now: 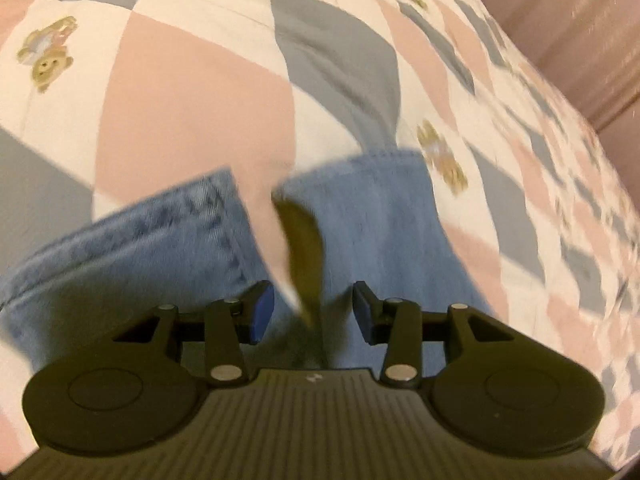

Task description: Fold clothes

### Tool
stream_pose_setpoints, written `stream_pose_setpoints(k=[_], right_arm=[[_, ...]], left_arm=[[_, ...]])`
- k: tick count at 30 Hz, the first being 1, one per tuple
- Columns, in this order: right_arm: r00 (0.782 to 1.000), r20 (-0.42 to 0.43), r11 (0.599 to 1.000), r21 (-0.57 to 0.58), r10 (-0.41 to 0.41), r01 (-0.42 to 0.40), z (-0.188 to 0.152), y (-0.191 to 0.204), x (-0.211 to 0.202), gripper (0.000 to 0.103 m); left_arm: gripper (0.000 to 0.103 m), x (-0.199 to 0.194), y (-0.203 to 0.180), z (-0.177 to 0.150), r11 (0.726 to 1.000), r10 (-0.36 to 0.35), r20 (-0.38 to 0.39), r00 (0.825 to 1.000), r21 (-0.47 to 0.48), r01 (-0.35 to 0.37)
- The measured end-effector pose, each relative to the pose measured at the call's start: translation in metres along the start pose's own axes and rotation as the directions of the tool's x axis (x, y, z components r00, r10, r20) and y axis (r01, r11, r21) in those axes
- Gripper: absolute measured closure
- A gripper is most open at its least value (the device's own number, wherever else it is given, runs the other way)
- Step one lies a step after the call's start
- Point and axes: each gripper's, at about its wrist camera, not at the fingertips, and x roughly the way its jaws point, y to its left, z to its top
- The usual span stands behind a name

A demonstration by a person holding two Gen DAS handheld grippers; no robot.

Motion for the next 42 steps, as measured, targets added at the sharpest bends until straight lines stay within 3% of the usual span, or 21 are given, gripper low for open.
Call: stream_pose_setpoints(k=[3, 4, 5, 6, 9, 11, 14, 16, 18, 20, 24, 27, 29, 32, 34, 37, 39, 42], right_arm=[[0.999, 0.01, 0.999, -0.032, -0.033, 0.033, 0.001, 0.01, -0.003, 0.059], [0.999, 0.013, 0.998, -0.043, -0.043, 0.044, 0.001, 0.013, -0.004, 0.059], [0.998, 0.017, 0.997, -0.054, -0.054, 0.055, 0.002, 0.016, -0.005, 0.066], [0.998, 0.021, 0.996, -0.064, -0.065, 0.066, 0.002, 0.019, -0.006, 0.075], [0.995, 0.032, 0.99, -0.096, -0.097, 0.1, 0.003, 0.029, -0.009, 0.09], [0.992, 0.041, 0.986, -0.117, -0.117, 0.121, 0.004, 0.035, -0.011, 0.093], [0.996, 0.072, 0.983, -0.177, -0.045, 0.057, 0.011, 0.056, -0.039, 0.095], [0.997, 0.073, 0.981, -0.191, -0.008, 0.022, 0.016, 0.061, -0.057, 0.095], [0.998, 0.065, 0.977, -0.213, 0.006, 0.008, 0.019, 0.063, -0.07, 0.095], [0.997, 0.058, 0.963, -0.261, -0.06, 0.073, 0.014, 0.055, -0.064, 0.095], [0.987, 0.05, 0.951, -0.264, -0.154, 0.162, 0.003, 0.037, -0.041, 0.094], [0.976, 0.044, 0.945, -0.245, -0.213, 0.218, -0.005, 0.023, -0.021, 0.094], [0.98, 0.057, 0.942, -0.269, -0.193, 0.201, -0.005, 0.028, -0.028, 0.094], [0.988, 0.077, 0.944, -0.293, -0.137, 0.153, -0.001, 0.033, -0.046, 0.095], [0.99, 0.095, 0.941, -0.31, -0.108, 0.133, -0.001, 0.036, -0.057, 0.095], [0.983, 0.087, 0.927, -0.328, -0.16, 0.18, -0.002, 0.029, -0.047, 0.095], [0.978, 0.072, 0.928, -0.31, -0.194, 0.207, -0.003, 0.024, -0.038, 0.095], [0.981, 0.089, 0.934, -0.3, -0.175, 0.194, -0.005, 0.023, -0.039, 0.095]], left_arm=[[0.071, 0.014, -0.006, 0.011, 0.999, -0.015, -0.012, 1.0, 0.043, 0.015], [0.079, 0.016, -0.01, 0.014, 0.997, -0.024, -0.019, 1.0, 0.07, 0.025], [0.1, 0.018, -0.014, 0.016, 0.994, -0.037, -0.025, 0.999, 0.098, 0.039], [0.101, 0.016, -0.02, 0.018, 0.99, -0.038, -0.021, 0.999, 0.133, 0.041], [0.102, -0.019, -0.039, 0.022, 0.957, -0.069, 0.057, 0.996, 0.285, 0.05], [0.101, -0.058, -0.041, 0.024, 0.931, -0.133, 0.118, 0.984, 0.355, 0.083], [0.1, -0.12, -0.021, 0.023, 0.912, -0.188, 0.196, 0.962, 0.399, 0.097], [0.098, -0.143, 0.006, 0.016, 0.901, -0.186, 0.224, 0.957, 0.428, 0.074], [0.098, -0.136, 0.035, 0.002, 0.911, -0.126, 0.185, 0.975, 0.41, 0.041], [0.098, -0.108, 0.06, -0.018, 0.92, -0.031, 0.126, 0.991, 0.392, -0.021], [0.097, -0.058, 0.085, -0.056, 0.901, 0.095, 0.075, 0.993, 0.418, -0.118], [0.098, -0.066, 0.08, -0.058, 0.878, 0.085, 0.103, 0.991, 0.463, -0.124], [0.097, -0.083, 0.081, -0.057, 0.86, 0.046, 0.124, 0.991, 0.5, -0.102], [0.097, -0.113, 0.086, -0.057, 0.869, -0.031, 0.168, 0.985, 0.492, -0.056], [0.097, -0.107, 0.091, -0.063, 0.864, 0.0, 0.152, 0.988, 0.498, -0.076], [0.097, -0.082, 0.093, -0.069, 0.852, 0.065, 0.104, 0.992, 0.512, -0.109], [0.097, -0.082, 0.092, -0.072, 0.848, 0.063, 0.113, 0.992, 0.518, -0.113], [0.097, -0.088, 0.094, -0.075, 0.847, 0.039, 0.113, 0.993, 0.523, -0.093]])
